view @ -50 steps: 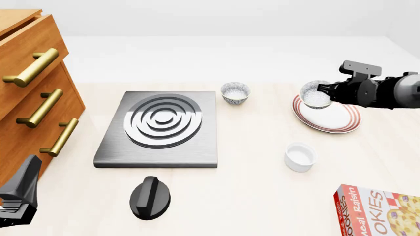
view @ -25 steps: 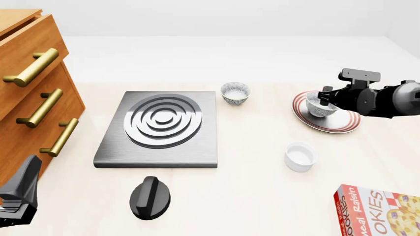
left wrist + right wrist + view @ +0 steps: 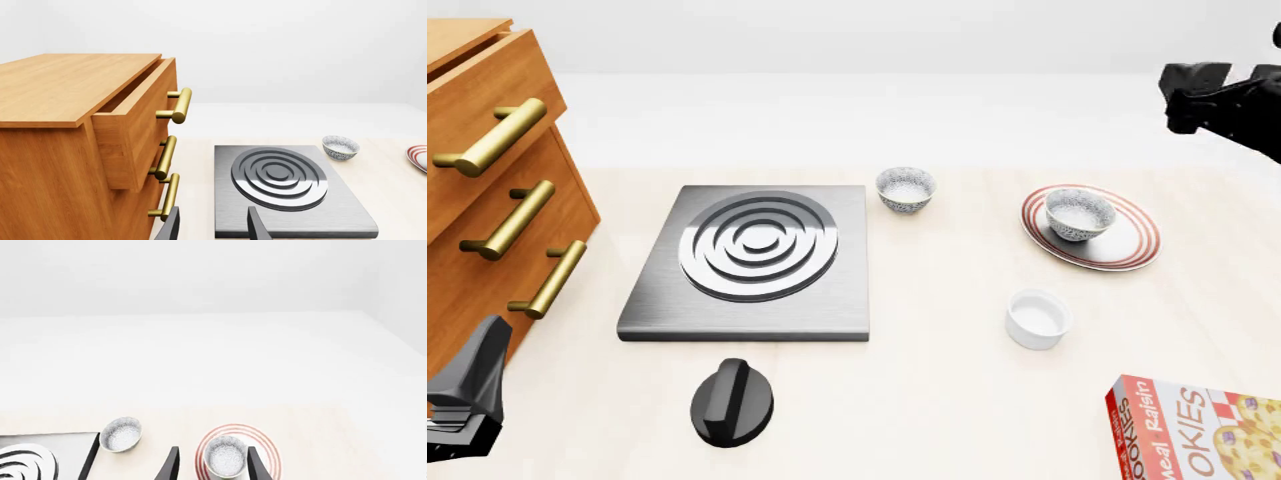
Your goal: Pick the akita bowl next to the cookies box and place it on the plate.
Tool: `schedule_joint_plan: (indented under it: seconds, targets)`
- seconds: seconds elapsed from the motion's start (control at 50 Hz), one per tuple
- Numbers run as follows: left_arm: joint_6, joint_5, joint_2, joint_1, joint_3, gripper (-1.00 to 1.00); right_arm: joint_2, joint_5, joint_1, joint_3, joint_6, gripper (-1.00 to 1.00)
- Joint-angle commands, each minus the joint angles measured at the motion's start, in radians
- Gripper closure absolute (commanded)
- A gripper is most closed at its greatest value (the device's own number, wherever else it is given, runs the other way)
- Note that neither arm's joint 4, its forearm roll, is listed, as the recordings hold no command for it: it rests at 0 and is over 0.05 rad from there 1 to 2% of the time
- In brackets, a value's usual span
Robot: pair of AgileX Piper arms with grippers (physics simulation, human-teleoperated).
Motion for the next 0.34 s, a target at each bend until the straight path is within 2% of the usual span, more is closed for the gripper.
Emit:
schedule_joint_plan:
  seconds: [0.02,0.06,0.08,0.1,0.12,0.14,0.16,0.18,0.22,0.24,0.26,0.28,0.3,0.32,0.34]
  targets:
    - [0.000,0.000,0.000,0.000,0.000,-1.00,-1.096,0.223,0.022,0.355,-0.136,-1.00]
    - [0.000,0.000,0.000,0.000,0.000,-1.00,-1.096,0.148,0.043,0.382,-0.132,-1.00]
    - [-0.001,0.000,0.000,0.000,0.000,-1.00,-1.096,0.056,0.069,0.433,-0.186,-1.00]
    - [0.000,0.000,0.000,0.000,0.000,-1.00,-1.096,-0.076,0.090,0.499,-0.255,-1.00]
    - [0.000,0.000,0.000,0.000,0.000,-1.00,-1.096,-0.140,0.072,0.516,-0.271,-1.00]
    - [0.000,0.000,0.000,0.000,0.000,-1.00,-1.096,-0.146,0.028,0.467,-0.219,-1.00]
    - [0.000,0.000,0.000,0.000,0.000,-1.00,-1.096,-0.140,0.044,0.450,-0.200,-1.00]
    - [0.000,0.000,0.000,0.000,0.000,-1.00,-1.096,-0.195,0.134,0.483,-0.209,-1.00]
    - [0.000,0.000,0.000,0.000,0.000,-1.00,-1.096,-0.220,0.143,0.498,-0.202,-1.00]
    - [0.000,0.000,0.000,0.000,0.000,-1.00,-1.096,-0.227,0.144,0.505,-0.178,-1.00]
    - [0.000,0.000,0.000,0.000,0.000,-1.00,-1.096,-0.259,0.199,0.549,-0.177,-1.00]
    - [0.000,0.000,0.000,0.000,0.000,-1.00,-1.096,-0.299,0.251,0.600,-0.230,-1.00]
    - [0.000,0.000,0.000,0.000,0.000,-1.00,-1.096,-0.402,0.303,0.696,-0.324,-1.00]
    - [0.000,0.000,0.000,0.000,0.000,-1.00,-1.093,-0.470,0.435,0.771,-0.410,-1.00]
    - [0.000,0.000,0.000,0.000,0.000,-1.00,-0.693,-0.870,0.605,0.794,-0.613,-1.00]
